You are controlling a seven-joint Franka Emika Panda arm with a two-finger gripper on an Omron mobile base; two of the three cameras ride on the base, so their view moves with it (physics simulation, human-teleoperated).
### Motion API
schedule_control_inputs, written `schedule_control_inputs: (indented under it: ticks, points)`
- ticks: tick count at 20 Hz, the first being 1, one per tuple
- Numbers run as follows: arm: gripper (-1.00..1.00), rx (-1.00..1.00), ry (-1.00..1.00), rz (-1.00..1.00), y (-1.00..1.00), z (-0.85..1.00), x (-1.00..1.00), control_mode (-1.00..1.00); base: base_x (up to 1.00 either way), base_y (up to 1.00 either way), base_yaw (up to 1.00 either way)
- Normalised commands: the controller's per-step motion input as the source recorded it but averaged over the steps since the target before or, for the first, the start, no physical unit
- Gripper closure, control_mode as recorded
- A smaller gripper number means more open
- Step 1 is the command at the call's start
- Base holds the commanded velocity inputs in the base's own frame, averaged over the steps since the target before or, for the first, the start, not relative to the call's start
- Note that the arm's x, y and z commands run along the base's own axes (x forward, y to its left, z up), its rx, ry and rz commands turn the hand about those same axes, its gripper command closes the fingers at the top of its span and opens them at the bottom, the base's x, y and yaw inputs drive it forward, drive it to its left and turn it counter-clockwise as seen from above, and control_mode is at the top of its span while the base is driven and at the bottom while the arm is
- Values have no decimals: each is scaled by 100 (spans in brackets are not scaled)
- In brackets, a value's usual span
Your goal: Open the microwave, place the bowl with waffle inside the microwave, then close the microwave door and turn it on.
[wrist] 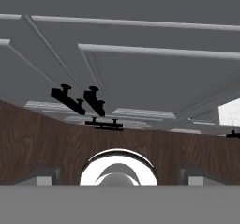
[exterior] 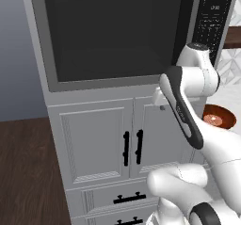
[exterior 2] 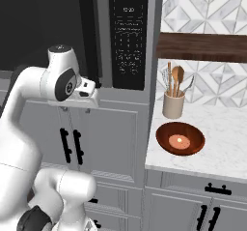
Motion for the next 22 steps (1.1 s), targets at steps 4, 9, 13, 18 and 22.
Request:
schedule_control_inputs:
  ticks: [4,9,13,18,22]
  points:
    - [-100,-1,-1,0,0,-29,-50,-100,0,0,0]
    - [-100,0,0,0,0,-26,-42,-100,0,0,0]
    - [-100,0,-2,0,0,-23,-31,-100,0,0,0]
    - [-100,0,-1,0,0,-7,-17,100,-10,-7,0]
    - [-100,0,0,0,0,0,0,100,-14,-43,0]
